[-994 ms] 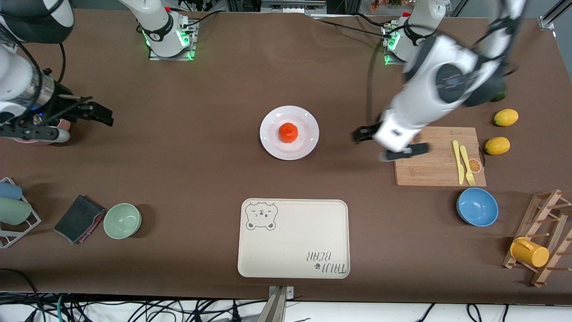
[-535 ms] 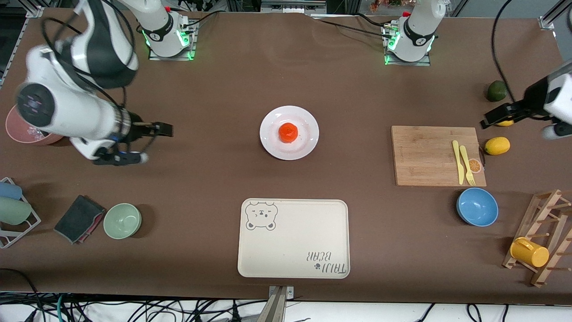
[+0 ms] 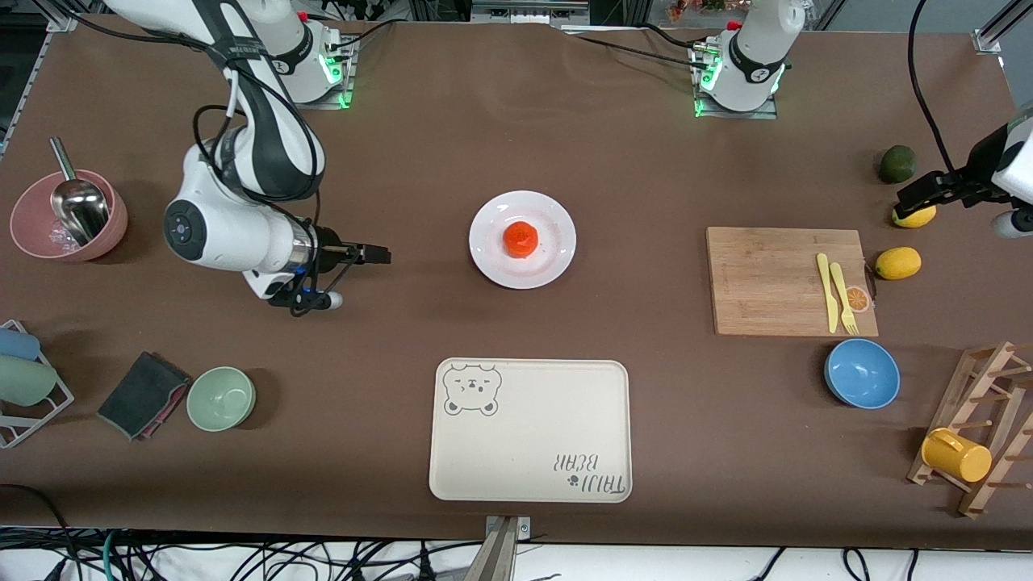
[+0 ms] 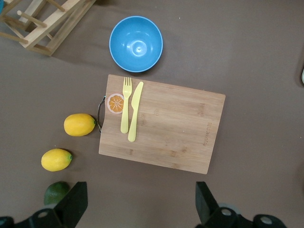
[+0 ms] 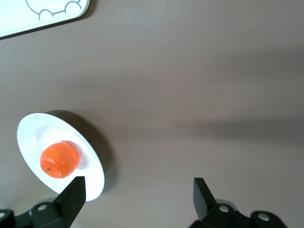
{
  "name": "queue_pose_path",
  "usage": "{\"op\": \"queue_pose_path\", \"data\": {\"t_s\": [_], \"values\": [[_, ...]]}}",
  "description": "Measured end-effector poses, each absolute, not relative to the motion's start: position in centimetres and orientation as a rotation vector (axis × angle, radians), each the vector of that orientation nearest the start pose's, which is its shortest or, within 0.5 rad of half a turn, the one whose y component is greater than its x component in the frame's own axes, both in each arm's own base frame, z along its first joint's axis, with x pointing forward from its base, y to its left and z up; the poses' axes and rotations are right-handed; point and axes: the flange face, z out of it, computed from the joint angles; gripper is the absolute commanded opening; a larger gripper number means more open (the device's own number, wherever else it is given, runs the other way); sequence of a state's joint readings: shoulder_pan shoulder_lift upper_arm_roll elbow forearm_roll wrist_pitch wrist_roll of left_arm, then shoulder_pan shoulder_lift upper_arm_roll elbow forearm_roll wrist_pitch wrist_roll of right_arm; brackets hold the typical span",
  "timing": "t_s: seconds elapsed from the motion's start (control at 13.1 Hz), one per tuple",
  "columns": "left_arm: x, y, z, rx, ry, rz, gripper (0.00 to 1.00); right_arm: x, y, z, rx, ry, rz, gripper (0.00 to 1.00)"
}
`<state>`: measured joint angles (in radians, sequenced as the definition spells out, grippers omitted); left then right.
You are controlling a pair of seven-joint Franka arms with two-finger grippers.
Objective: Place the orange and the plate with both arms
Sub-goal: 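Retract the left gripper while the right gripper reaches the plate rim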
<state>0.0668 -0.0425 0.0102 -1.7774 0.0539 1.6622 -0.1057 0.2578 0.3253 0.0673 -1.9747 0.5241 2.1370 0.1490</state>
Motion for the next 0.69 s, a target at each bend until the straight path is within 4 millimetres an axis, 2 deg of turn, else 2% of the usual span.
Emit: {"op": "queue_pose_path", "data": {"t_s": [0.15, 0.38, 0.54, 0.69], "values": [[54.3, 3.3, 56.1, -3.076, -0.231, 0.102, 1.00, 53.2, 21.9, 27.0, -2.643, 0.264, 0.322, 1.00], [55.5, 1.8, 57.3, -3.075, -0.196, 0.131, 1.00, 49.4, 23.5, 23.9, -2.556, 0.247, 0.289, 1.00], [56.3, 1.8, 58.8, -3.070, -0.198, 0.202, 1.00, 48.0, 24.2, 22.8, -2.535, 0.221, 0.292, 1.00], [56.2, 1.8, 61.2, -3.069, -0.203, 0.218, 1.00, 47.2, 25.3, 21.9, -2.543, 0.204, 0.291, 1.00]]}}
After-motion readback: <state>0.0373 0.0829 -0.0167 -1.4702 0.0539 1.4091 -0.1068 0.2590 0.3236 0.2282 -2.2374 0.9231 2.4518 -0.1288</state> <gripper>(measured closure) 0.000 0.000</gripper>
